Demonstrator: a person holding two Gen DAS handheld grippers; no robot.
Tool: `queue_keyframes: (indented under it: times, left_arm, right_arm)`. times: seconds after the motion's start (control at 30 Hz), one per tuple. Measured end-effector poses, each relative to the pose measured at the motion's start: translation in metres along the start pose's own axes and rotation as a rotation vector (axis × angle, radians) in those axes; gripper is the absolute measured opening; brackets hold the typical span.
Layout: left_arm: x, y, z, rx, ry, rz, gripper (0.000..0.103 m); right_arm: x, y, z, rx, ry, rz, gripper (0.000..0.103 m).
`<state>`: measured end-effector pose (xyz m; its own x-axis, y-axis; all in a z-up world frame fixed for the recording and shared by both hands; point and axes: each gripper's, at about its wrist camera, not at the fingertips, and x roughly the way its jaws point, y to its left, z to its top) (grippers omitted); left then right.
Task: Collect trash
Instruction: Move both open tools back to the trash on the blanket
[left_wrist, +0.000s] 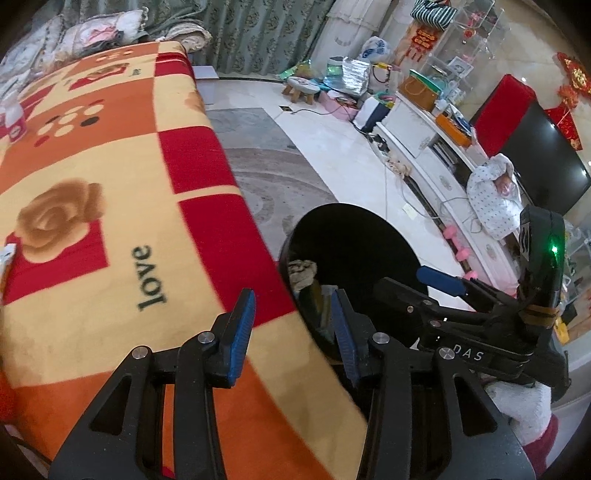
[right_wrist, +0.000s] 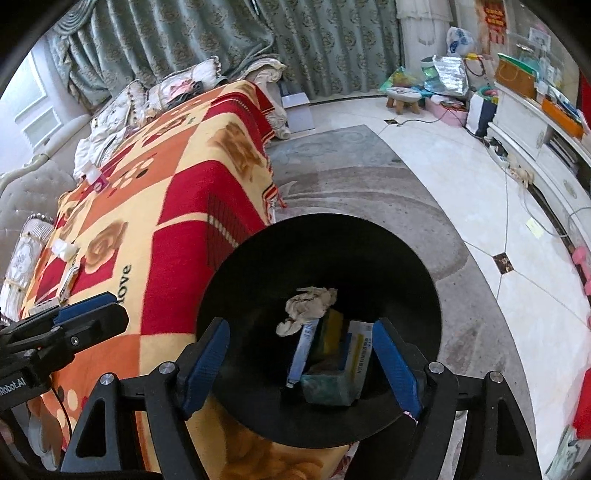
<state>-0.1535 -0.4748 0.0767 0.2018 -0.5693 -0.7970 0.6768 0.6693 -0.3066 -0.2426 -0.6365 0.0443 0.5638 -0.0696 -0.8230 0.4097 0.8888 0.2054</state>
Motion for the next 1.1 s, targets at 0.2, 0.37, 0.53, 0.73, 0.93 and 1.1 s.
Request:
queue_keyframes:
  times: [0.2,0.37,0.53,0.73,0.93,1.1]
  left_arm:
    - [-0.017,0.019,-0.013,-0.015,-0.009,0.056,0.04]
    - [-0.038,0.043,-0.023,-0.04,-0.016,0.106,0.04]
    - [-0.062,0.074,-0.035,-0.076,-0.028,0.152,0.04]
    - [-0.095,0.112,-0.044,-0.114,-0.053,0.206,0.041]
    - [-0.129,0.165,-0.039,-0.163,-0.092,0.299,0.041]
    - [-0.136,0.216,-0.035,-0.215,-0.064,0.383,0.049]
  right_arm:
    - [0.003,0.025,-0.002,-0.045,0.01,0.031,0.077]
    - [0.007,0.056,-0.003,-0.097,0.022,0.065,0.077]
    - [0.012,0.089,-0.003,-0.144,0.031,0.105,0.077]
    - [0.02,0.13,-0.005,-0.209,0.051,0.145,0.077]
    - [0.025,0.164,-0.007,-0.272,0.067,0.174,0.077]
    - [0.03,0.185,-0.007,-0.314,0.086,0.196,0.077]
